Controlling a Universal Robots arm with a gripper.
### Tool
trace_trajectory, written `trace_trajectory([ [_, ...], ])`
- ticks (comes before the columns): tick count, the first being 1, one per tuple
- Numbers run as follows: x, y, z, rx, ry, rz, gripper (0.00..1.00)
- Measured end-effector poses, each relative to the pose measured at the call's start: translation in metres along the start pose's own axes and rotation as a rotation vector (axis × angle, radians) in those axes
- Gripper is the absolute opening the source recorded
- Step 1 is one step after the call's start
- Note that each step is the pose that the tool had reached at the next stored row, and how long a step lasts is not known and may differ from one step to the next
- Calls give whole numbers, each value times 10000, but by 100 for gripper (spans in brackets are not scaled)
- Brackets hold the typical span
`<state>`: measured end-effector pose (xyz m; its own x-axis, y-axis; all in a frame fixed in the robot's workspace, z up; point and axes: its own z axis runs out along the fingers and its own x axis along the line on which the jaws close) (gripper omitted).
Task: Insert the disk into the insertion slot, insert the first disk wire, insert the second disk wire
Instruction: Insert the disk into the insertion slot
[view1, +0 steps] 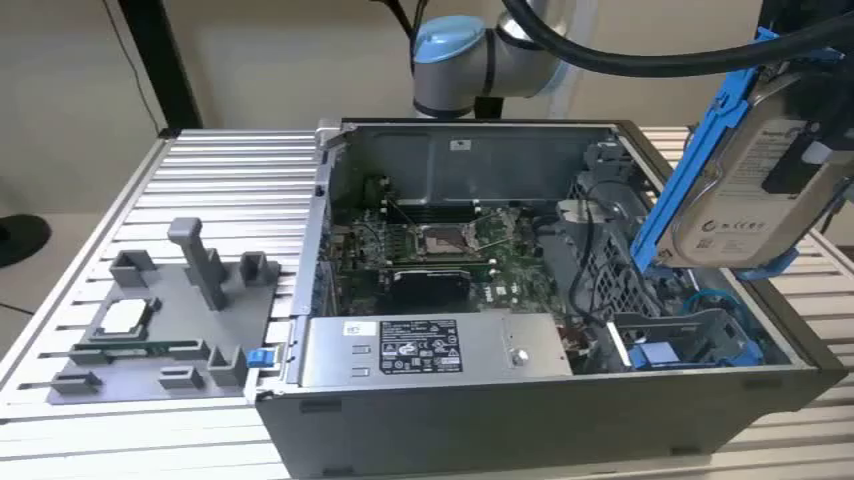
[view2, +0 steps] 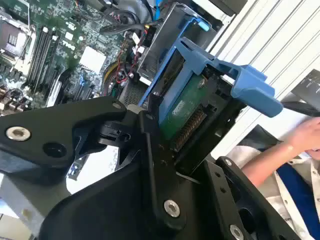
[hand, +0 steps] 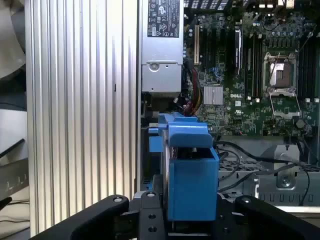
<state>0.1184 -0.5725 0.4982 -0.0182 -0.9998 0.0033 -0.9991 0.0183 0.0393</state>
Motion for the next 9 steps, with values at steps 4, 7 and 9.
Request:
trace_trajectory([
  [4, 0, 0, 0, 0, 0, 0, 0],
  [7, 0, 0, -5, 0, 3, 0, 0],
  [9, 0, 0, -10, 0, 1, 0, 0],
])
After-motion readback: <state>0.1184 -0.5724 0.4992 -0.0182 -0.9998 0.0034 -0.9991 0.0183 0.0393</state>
